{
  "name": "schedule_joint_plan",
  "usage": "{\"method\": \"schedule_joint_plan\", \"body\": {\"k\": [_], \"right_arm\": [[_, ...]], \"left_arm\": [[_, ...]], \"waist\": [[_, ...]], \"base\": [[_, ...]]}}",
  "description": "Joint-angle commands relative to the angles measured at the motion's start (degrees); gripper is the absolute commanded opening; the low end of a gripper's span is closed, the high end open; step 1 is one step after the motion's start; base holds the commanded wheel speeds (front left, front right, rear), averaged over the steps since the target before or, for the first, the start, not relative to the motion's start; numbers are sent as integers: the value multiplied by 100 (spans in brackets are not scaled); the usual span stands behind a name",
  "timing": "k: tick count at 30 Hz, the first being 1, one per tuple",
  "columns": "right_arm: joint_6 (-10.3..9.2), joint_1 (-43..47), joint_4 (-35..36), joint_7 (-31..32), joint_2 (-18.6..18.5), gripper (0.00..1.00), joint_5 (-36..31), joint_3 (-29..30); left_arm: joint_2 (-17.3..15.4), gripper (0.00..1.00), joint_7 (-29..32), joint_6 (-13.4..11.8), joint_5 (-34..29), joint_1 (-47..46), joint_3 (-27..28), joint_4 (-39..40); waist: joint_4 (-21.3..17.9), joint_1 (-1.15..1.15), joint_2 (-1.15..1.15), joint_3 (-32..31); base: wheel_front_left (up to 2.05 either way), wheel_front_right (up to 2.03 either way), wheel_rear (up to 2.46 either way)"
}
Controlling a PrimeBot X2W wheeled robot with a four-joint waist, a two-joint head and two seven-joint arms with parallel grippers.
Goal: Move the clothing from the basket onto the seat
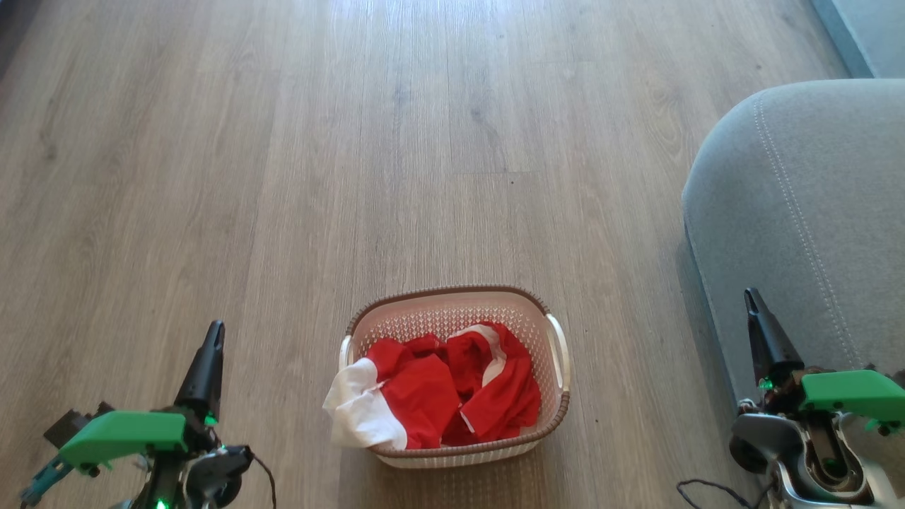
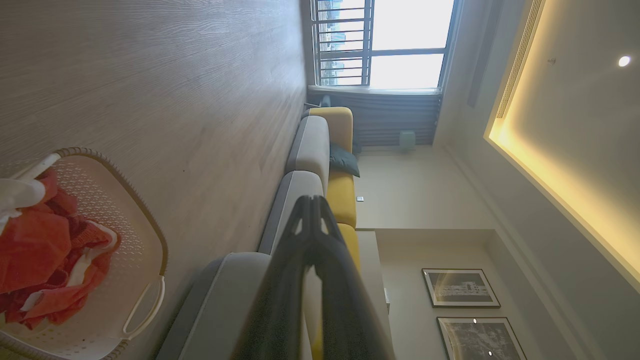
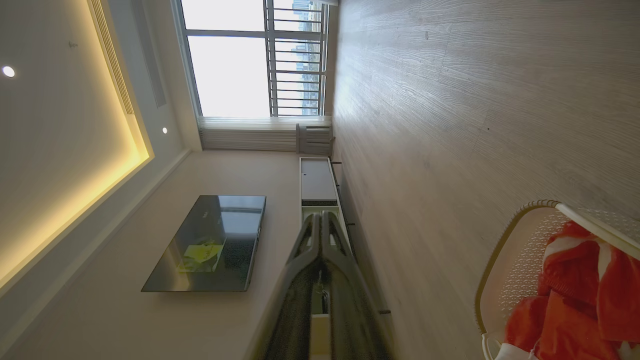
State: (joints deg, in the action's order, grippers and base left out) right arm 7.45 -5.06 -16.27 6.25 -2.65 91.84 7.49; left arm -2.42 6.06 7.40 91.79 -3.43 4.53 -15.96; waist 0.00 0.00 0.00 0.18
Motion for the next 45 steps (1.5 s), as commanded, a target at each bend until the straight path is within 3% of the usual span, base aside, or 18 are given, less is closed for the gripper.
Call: {"method": "schedule_joint_plan", "body": {"k": [1, 19, 20, 26, 45], "right_arm": [[3, -112, 224, 22, -22, 0, 35, -99], [3, -112, 224, 22, -22, 0, 35, -99], [0, -1, -1, -1, 0, 100, 0, 0], [1, 143, -425, -2, 59, 100, -4, -35], [1, -365, -618, -321, -148, 100, -369, -475]], "left_arm": [[-45, 0, 41, 9, 40, -275, 196, 193], [-45, 0, 41, 9, 40, -275, 196, 193], [0, 100, 0, 0, 0, -1, 0, 0], [29, 100, -12, -2, -3, 210, -48, -390], [-95, 100, -350, -1, -374, -290, -298, -569]], "waist": [[0, 0, 0, 0], [0, 0, 0, 0], [0, 0, 0, 0], [-1, 0, 0, 4], [-16, 0, 0, -1]], "base": [[0, 0, 0], [0, 0, 0], [0, 0, 0], [0, 0, 0], [0, 0, 0]]}}
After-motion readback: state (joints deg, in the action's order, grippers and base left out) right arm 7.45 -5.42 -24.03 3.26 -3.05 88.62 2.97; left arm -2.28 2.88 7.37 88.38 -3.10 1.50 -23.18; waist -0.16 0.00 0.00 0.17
